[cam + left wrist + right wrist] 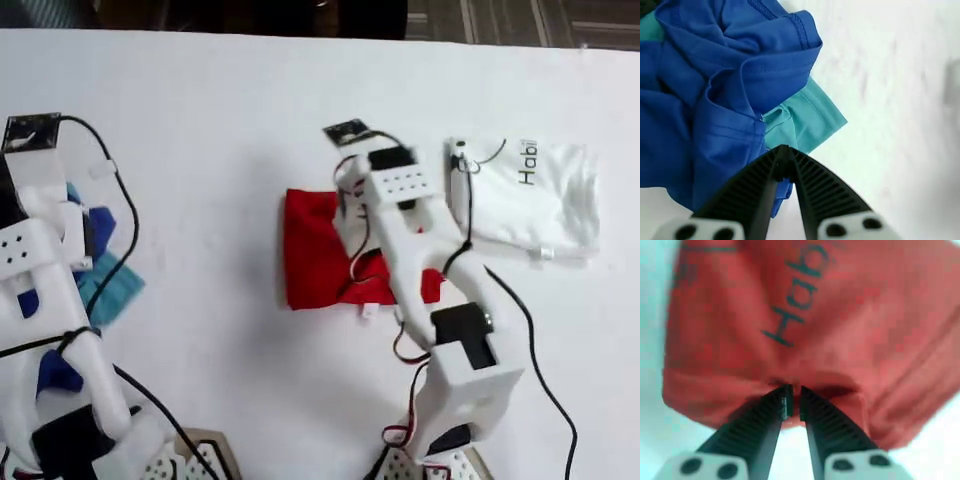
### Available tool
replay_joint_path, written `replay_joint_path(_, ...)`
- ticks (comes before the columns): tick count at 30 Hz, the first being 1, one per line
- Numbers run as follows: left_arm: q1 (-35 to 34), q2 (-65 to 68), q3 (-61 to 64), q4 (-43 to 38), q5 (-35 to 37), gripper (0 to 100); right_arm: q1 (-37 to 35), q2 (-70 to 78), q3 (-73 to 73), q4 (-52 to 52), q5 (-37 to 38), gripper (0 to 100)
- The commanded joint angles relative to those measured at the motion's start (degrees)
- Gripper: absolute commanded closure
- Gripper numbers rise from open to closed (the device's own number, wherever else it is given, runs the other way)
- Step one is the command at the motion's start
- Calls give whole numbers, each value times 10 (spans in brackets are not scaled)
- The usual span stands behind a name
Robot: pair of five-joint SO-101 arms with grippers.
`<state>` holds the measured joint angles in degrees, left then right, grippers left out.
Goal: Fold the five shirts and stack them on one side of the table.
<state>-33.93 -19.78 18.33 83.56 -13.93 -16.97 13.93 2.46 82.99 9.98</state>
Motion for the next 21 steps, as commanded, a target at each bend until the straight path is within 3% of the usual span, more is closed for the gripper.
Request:
replay_joint_path(1, -4, -21, -3, -17, -4, 973, 20, -58, -25, 38, 19, 965)
replay_joint_path(11, -3, -21, -3, -16, -4, 973, 27, -69, 54, 104, 120, 980)
replay_joint_path(16, -3, -21, -3, -15, -4, 973, 78, -86, 58, 145, 181, 978)
replay_joint_path(21, -3, -21, -3, -16, -4, 973, 120, -182, 51, 103, 216, 978)
